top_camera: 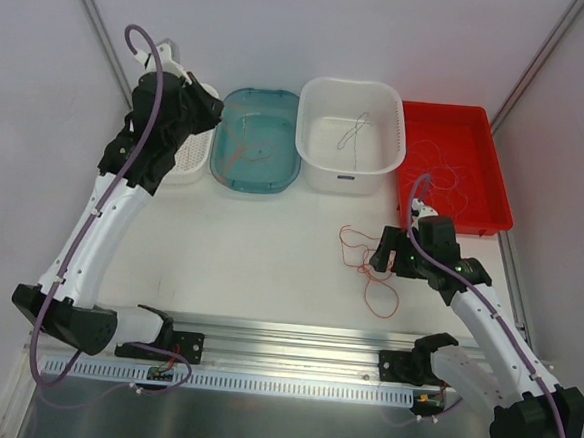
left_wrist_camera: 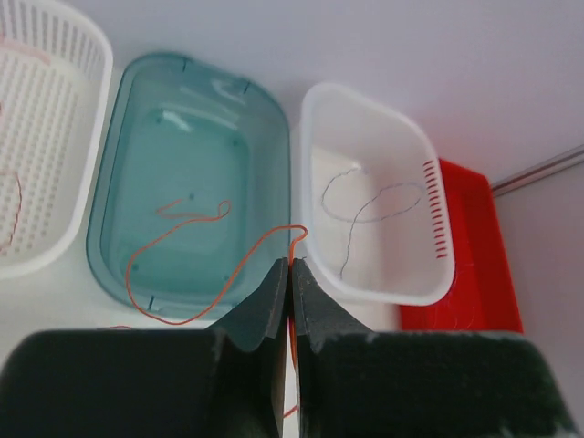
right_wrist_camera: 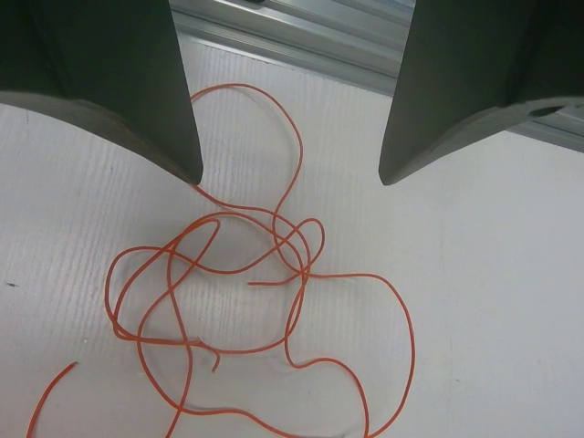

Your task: Untangle the cables

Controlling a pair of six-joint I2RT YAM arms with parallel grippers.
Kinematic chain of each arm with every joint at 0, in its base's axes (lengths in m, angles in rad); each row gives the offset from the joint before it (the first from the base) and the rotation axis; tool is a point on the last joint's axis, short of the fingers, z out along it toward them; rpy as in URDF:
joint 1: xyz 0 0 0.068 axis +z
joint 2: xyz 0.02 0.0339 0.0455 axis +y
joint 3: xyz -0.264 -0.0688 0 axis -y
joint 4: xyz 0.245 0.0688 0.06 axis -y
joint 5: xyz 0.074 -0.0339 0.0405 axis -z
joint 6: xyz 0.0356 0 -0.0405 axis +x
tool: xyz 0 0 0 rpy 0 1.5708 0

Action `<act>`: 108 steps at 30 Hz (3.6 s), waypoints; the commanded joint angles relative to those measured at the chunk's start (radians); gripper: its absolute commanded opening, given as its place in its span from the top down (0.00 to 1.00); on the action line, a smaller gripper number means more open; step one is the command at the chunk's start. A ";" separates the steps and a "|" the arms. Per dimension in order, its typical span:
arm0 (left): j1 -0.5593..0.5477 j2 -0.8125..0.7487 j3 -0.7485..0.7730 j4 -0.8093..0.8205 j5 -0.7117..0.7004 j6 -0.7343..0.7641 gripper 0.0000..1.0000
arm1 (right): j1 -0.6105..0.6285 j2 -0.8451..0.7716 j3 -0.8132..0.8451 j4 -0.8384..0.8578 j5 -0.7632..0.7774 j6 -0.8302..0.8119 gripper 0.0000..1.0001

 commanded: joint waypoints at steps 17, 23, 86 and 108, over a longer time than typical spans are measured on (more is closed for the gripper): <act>0.012 0.706 0.727 -0.039 0.042 0.306 1.00 | 0.007 -0.068 0.016 -0.057 0.030 -0.014 0.18; 0.030 0.876 0.749 -0.006 0.036 0.340 0.77 | 0.008 -0.095 0.020 -0.089 0.042 -0.024 0.18; -0.582 0.529 -0.129 0.151 0.059 -0.041 1.00 | 0.036 0.208 -0.053 0.250 0.199 0.160 0.21; -0.263 -0.198 -0.238 -0.114 0.002 0.191 1.00 | 0.010 0.396 -0.073 0.253 0.286 0.204 0.63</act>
